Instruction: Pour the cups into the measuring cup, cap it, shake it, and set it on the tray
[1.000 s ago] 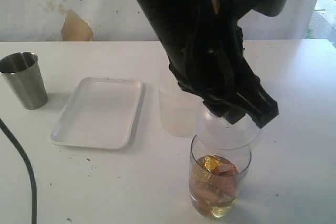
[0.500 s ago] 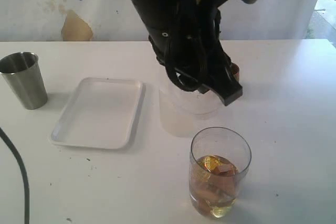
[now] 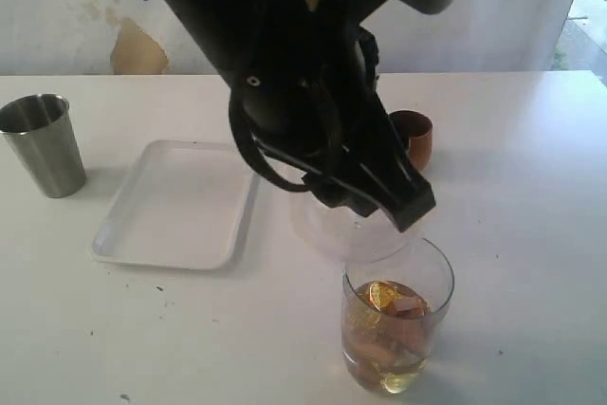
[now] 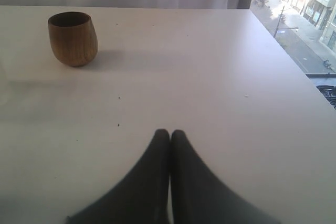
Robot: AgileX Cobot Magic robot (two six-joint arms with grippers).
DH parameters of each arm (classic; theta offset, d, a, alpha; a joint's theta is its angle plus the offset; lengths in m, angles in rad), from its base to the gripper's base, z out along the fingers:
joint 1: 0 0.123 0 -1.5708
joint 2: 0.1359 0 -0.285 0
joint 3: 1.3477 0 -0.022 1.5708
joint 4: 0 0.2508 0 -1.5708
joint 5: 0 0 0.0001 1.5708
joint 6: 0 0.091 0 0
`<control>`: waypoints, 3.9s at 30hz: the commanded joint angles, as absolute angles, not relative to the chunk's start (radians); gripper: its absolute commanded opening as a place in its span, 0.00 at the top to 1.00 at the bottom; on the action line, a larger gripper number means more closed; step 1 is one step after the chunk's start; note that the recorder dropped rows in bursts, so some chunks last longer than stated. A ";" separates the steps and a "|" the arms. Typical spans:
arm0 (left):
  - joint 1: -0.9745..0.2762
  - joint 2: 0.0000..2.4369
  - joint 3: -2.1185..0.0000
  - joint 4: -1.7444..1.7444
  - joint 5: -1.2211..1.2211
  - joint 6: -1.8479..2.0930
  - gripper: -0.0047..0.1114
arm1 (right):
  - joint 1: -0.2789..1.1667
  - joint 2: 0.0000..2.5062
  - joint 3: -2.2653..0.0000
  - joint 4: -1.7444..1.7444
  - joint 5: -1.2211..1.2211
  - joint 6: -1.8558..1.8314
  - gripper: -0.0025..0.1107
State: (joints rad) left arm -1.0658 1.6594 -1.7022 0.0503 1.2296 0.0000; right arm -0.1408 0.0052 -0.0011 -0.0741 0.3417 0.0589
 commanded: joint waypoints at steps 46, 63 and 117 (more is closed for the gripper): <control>-1.107 1.759 -1.705 0.000 1.142 0.140 0.96 | -0.140 0.000 0.000 -0.078 0.336 0.037 0.98; -1.107 1.815 -1.705 0.000 1.123 0.159 0.87 | -0.140 0.000 0.000 -0.078 0.336 0.037 0.98; -1.107 1.863 -1.858 0.007 1.221 0.262 0.96 | -0.140 0.000 0.000 -0.078 0.336 0.037 0.98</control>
